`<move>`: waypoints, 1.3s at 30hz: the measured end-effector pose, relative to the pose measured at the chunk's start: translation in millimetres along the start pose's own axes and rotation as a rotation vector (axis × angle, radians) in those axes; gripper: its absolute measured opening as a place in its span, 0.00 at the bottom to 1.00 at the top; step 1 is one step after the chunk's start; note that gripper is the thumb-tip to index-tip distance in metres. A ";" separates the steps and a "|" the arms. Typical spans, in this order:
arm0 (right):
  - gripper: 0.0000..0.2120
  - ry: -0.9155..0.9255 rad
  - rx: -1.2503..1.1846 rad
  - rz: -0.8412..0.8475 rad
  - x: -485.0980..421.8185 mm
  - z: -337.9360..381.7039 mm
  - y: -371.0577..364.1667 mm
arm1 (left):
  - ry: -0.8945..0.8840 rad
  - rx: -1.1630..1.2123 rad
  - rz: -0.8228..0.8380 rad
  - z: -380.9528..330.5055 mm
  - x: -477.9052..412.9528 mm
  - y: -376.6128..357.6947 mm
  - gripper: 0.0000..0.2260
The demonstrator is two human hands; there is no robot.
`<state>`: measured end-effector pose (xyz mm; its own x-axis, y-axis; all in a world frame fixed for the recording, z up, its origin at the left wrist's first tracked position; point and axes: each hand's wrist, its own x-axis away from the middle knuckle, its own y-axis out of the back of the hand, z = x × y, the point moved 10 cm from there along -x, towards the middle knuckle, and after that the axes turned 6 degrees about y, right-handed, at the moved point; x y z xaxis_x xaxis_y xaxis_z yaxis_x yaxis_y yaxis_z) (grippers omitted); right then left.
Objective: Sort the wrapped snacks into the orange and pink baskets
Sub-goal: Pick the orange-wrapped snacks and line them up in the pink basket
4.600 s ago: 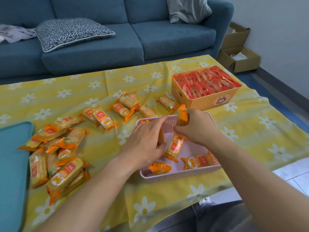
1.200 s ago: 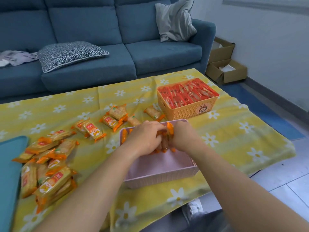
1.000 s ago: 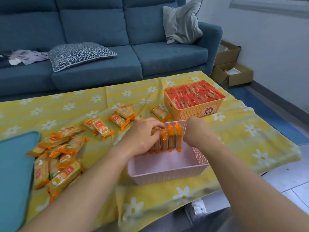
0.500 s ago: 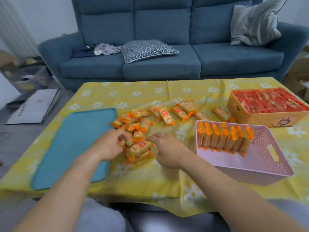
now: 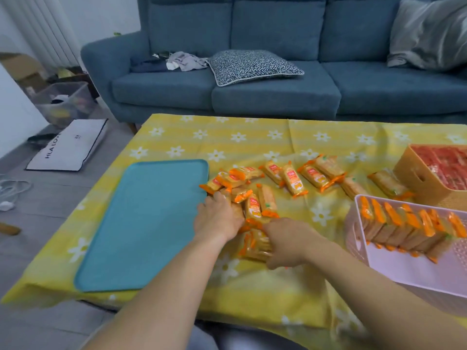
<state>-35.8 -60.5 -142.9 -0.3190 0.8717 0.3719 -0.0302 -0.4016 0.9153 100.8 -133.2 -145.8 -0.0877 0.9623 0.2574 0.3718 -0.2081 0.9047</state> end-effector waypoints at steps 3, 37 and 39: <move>0.16 -0.109 -0.535 -0.281 7.6 -39.7 32.2 | 0.043 0.110 0.049 0.6 -9.2 -8.7 0.43; 0.33 -0.175 -1.224 -0.669 231.7 -201.1 31.2 | -0.455 0.806 0.332 -244.7 174.4 -55.1 0.41; 0.37 -0.291 -1.059 -0.633 244.0 -214.6 20.9 | -0.448 0.760 0.290 -242.0 167.7 -62.6 0.43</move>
<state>-317.5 83.5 -66.1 0.2433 0.9682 0.0590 -0.8844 0.1965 0.4233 -160.8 -1.1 -77.1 0.4097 0.9014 0.1401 0.8432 -0.4328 0.3189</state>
